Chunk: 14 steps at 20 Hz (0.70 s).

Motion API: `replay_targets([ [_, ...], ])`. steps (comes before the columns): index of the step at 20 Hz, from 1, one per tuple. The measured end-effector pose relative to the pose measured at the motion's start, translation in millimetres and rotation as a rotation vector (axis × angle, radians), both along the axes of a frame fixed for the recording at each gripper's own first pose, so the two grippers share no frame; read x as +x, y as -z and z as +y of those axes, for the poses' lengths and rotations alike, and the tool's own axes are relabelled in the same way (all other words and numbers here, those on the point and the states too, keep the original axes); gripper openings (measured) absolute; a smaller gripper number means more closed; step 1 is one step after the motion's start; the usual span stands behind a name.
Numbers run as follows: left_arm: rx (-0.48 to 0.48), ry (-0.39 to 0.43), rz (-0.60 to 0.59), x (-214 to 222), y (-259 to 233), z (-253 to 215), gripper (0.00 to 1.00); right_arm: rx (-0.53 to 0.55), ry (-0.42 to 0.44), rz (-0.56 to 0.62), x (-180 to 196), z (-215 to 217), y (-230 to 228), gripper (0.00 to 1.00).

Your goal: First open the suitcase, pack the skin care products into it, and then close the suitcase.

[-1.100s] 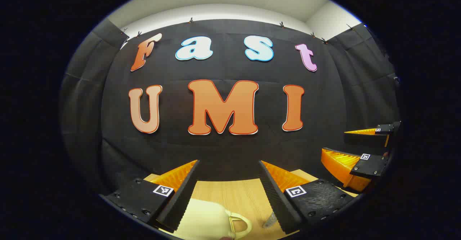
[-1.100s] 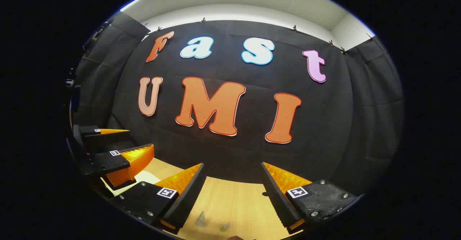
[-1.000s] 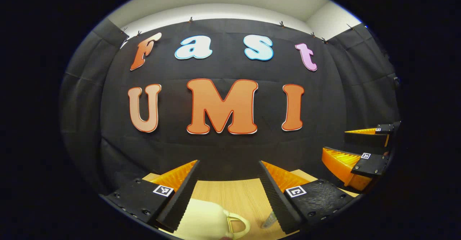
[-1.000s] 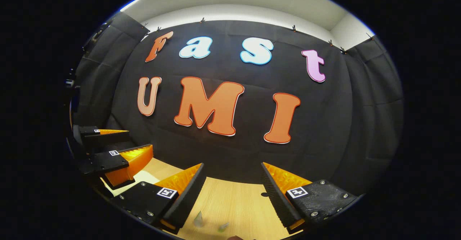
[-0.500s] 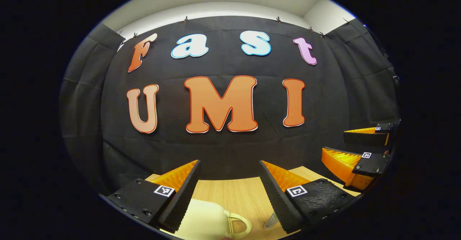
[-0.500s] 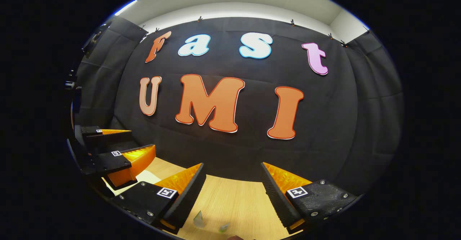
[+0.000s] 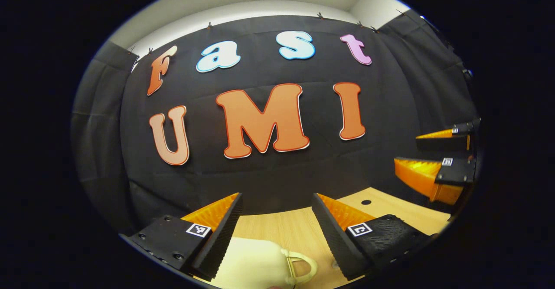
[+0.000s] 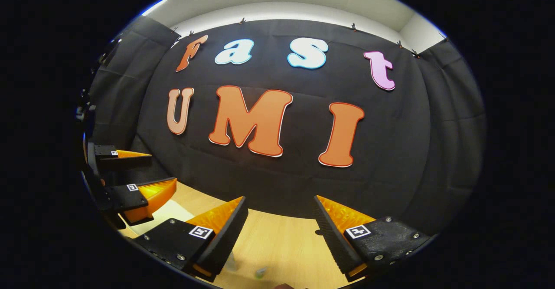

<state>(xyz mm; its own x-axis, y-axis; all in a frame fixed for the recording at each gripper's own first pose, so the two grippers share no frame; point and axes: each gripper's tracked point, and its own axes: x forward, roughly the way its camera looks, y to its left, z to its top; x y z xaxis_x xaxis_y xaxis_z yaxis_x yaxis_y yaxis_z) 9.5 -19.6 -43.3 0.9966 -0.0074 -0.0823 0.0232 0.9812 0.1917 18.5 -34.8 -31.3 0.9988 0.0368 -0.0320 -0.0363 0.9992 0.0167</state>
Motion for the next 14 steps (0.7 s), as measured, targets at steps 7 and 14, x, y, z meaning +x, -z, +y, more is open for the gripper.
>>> replay_targets([
  [7,0.164,0.066,0.135,-5.9,90.6,-16.5,0.98,-0.031,0.108,0.031,-5.5,-63.3,18.1,0.95],
  [14,0.360,0.169,0.317,-6.7,190.9,-28.3,0.98,-0.047,0.156,0.066,-20.5,-90.4,32.3,0.95],
])
